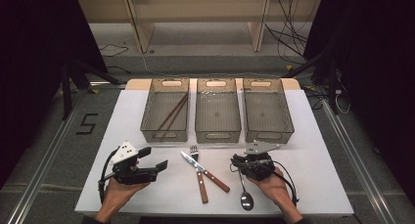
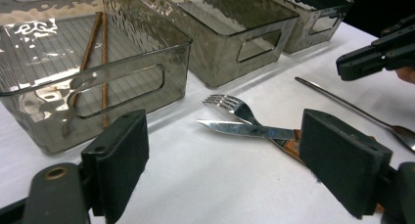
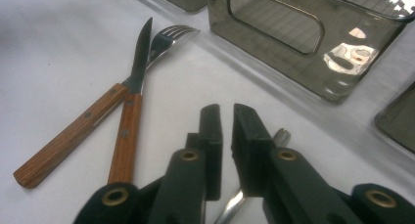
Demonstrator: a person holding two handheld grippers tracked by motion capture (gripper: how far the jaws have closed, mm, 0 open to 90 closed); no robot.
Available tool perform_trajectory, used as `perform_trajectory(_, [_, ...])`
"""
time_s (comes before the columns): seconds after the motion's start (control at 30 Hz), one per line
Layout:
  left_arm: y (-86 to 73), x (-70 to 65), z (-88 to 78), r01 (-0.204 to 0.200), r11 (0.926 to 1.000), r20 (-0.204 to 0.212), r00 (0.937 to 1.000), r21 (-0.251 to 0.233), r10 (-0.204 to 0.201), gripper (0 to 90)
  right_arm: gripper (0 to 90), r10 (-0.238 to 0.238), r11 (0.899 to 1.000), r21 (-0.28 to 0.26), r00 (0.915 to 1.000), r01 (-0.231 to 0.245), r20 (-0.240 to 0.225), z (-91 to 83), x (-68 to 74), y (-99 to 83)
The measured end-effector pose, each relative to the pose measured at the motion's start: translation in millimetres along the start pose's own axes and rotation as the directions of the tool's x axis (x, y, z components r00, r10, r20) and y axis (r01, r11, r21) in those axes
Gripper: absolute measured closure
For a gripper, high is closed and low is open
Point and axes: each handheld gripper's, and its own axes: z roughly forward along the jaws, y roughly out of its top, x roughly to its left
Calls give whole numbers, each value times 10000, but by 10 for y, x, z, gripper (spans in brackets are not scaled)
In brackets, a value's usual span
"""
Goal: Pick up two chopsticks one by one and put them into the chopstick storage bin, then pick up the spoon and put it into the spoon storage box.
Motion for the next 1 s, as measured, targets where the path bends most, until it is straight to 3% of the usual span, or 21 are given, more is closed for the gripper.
perform_trajectory(0.2, [-20, -22, -11, -37, 10000, -5, 10000, -64, 37, 185, 900, 0, 9997, 247, 10000, 0, -4, 59, -16, 10])
perform_trajectory(0.57, [-45, -28, 22, 65, 10000, 184, 9998, 47, -66, 185, 900, -86, 9960, 889, 10000, 90, -45, 191, -57, 3])
perform_trajectory(1.0, [-81, -66, 48, -380, 9991, 187, 9991, 183, 377, 184, 900, -357, 9854, 1662, 9994, 357, -30, 309, -23, -31])
